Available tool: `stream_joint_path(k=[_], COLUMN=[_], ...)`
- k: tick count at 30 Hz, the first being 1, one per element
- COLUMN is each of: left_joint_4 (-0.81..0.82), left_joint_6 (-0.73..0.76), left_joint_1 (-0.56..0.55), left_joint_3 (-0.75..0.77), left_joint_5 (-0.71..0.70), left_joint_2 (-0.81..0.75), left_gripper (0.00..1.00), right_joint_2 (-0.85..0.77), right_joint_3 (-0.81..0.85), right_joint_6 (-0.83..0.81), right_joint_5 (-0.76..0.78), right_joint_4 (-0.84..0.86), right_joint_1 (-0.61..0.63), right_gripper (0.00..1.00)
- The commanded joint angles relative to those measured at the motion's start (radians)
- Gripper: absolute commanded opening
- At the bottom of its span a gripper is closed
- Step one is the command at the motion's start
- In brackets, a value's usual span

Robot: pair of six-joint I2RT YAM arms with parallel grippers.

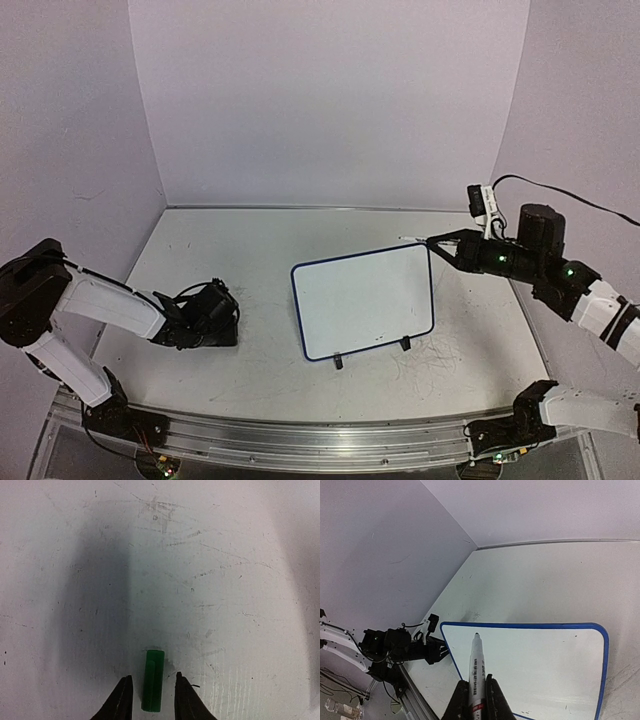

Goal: Write a sentence on the whiteboard
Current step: Place the pen cap at the center of the board.

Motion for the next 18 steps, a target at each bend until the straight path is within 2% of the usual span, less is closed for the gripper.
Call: stream_joint_path(k=[1, 11, 18], left_joint_4=[0.039, -0.052, -0.14], left_joint_6=[0.057, 0.059, 0.017], left_joint_1=[-0.003, -0.001, -0.001], left_joint_3=[0.001, 0.04, 0.072], left_joint_5=[0.015, 0.078, 0.113], left_joint_2=[-0.039, -0.214, -0.503], left_gripper=[0.34, 0.46, 0.53], right_joint_2=[0.039, 0.15, 0.24], right_joint_3=[0.067, 0.163, 0.233], right_joint_6=[0.034, 0.032, 0.019], right_joint_5=[0.064, 0.141, 0.161], right_joint_4=[0.043, 0.043, 0.088], right_joint_1=[0.027, 0.154, 0.278], right_gripper=[0.0, 0.0, 0.0])
